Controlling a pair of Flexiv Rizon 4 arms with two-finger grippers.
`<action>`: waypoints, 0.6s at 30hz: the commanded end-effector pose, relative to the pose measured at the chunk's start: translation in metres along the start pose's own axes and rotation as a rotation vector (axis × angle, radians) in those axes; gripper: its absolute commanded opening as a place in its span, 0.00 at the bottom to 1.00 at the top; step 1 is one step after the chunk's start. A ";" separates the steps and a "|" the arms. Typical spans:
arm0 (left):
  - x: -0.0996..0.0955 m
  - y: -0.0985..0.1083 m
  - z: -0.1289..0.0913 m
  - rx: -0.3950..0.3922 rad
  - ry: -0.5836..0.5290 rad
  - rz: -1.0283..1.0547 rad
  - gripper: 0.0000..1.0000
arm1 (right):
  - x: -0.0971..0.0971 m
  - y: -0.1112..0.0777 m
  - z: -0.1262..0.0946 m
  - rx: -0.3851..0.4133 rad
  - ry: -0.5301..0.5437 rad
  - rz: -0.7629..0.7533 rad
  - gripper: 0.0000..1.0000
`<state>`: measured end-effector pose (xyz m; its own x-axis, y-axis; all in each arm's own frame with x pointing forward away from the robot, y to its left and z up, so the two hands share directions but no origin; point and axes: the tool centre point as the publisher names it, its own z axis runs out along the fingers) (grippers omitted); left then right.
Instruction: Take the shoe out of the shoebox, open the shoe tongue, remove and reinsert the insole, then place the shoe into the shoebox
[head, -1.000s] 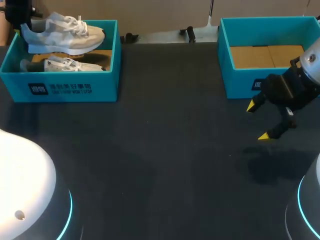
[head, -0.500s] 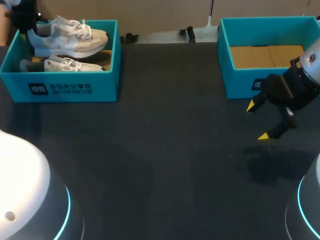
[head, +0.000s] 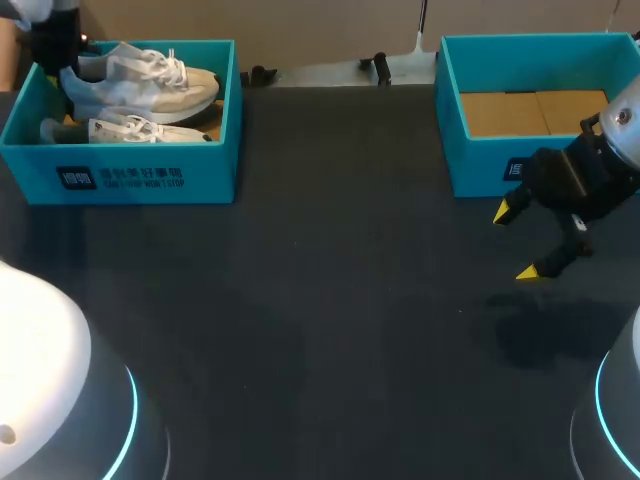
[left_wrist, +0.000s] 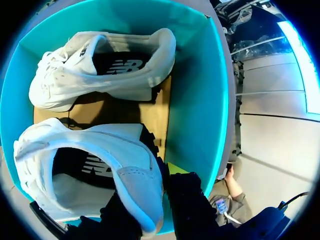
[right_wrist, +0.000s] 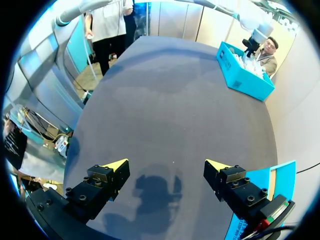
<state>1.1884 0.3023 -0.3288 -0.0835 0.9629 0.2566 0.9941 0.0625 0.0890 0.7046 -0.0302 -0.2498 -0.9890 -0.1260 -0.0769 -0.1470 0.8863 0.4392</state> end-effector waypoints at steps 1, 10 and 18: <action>0.000 0.005 0.007 0.009 -0.002 0.004 0.00 | 0.001 0.000 0.001 0.003 -0.002 0.001 1.00; 0.000 0.005 0.019 0.023 0.009 0.009 0.00 | 0.001 0.000 0.001 0.003 -0.002 0.001 1.00; 0.000 0.005 0.033 0.044 0.020 0.021 0.00 | 0.001 0.000 0.001 0.003 -0.002 0.001 1.00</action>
<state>1.1878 0.3092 -0.3558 -0.0654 0.9583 0.2782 0.9972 0.0529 0.0521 0.7047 -0.0303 -0.2499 -0.9891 -0.1258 -0.0769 -0.1468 0.8864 0.4391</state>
